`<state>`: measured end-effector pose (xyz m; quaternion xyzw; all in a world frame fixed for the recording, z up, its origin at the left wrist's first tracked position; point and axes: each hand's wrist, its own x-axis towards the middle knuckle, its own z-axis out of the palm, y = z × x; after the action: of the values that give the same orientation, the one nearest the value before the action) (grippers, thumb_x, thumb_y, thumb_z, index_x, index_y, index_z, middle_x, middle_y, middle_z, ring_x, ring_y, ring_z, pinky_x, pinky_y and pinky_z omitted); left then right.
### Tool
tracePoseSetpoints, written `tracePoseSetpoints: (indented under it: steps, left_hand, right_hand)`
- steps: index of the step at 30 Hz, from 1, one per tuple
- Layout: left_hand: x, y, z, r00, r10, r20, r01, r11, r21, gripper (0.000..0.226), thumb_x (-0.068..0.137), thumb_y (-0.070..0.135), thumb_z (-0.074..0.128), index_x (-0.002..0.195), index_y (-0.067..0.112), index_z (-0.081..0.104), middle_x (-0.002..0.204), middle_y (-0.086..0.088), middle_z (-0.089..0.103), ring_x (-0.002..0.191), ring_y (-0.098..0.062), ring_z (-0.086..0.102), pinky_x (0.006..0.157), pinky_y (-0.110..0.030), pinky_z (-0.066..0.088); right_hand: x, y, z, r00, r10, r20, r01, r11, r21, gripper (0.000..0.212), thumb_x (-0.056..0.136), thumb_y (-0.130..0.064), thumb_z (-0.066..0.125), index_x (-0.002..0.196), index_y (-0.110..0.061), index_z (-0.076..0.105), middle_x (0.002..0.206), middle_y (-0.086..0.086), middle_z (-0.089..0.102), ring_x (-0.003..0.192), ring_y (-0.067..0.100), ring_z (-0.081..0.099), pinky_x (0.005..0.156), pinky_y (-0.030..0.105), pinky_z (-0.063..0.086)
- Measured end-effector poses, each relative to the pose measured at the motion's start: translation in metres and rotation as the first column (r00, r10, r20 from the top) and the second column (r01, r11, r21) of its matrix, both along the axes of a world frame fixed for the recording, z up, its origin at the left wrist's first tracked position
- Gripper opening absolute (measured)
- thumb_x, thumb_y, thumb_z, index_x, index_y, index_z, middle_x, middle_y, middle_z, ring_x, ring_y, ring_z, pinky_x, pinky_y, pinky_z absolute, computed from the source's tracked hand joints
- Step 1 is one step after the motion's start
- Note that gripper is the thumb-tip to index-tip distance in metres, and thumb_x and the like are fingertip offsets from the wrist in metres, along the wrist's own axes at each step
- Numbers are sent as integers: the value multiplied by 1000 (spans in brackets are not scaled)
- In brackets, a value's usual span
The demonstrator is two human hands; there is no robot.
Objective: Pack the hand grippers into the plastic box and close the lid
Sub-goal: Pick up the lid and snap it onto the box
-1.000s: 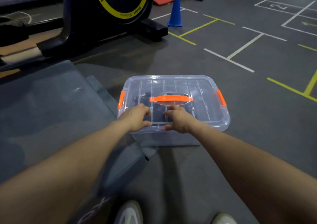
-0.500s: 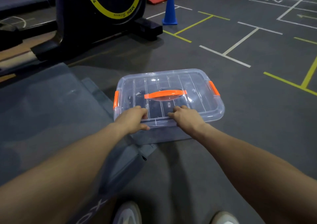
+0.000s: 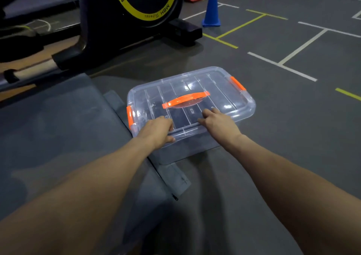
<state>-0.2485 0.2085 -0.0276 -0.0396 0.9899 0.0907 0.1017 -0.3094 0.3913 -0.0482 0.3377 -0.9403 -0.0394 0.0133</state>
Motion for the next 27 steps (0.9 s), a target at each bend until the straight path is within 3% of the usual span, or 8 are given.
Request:
tracePoseSetpoints:
  steps: [4,10,14,18,23,27]
  left_hand:
    - [-8,-3,-4,997,78,-15,-77,996,38,32,85,32,66,107,11,56,117,-9,56,107,-31,56,88,-33,43]
    - [-10,3,-14,982,163,-96,-153,983,104,31,83,33,67,104,13,57,112,-8,57,105,-30,56,88,-36,45]
    - [-9,5,-14,979,179,-96,-166,977,134,28,81,32,69,100,15,57,109,-6,59,103,-29,56,87,-37,47]
    - [-9,6,-12,983,157,-91,-147,983,109,27,82,32,68,101,15,57,111,-5,58,105,-29,55,89,-39,47]
    - [-11,8,-10,981,168,-93,-160,983,90,28,81,31,69,100,15,57,109,-6,59,102,-28,56,88,-40,48]
    - [-11,11,-8,979,190,-79,-184,980,79,25,84,30,66,102,16,55,113,-5,57,104,-28,55,88,-40,47]
  right_hand:
    - [-23,-15,-4,999,1,-42,-1,1000,-9,31,96,-9,38,116,-13,61,122,5,48,112,27,47,71,33,41]
    - [-40,-19,-7,998,41,-44,-41,999,5,36,97,-6,33,125,-11,55,130,7,47,113,30,47,86,37,45]
    - [-34,-17,-16,986,66,-151,-70,997,-25,36,94,-3,37,123,-5,57,121,12,56,106,34,53,91,38,45]
    - [-32,-22,-14,998,62,-7,-63,998,-14,38,96,-5,38,133,-3,47,130,14,46,118,35,43,100,40,37]
    - [-33,-23,-15,998,49,29,-45,991,-124,26,86,1,54,110,1,64,116,19,56,110,40,49,92,45,48]
    - [-32,-26,-13,999,32,41,-27,992,-126,27,88,0,52,112,1,63,118,18,54,113,38,47,95,44,46]
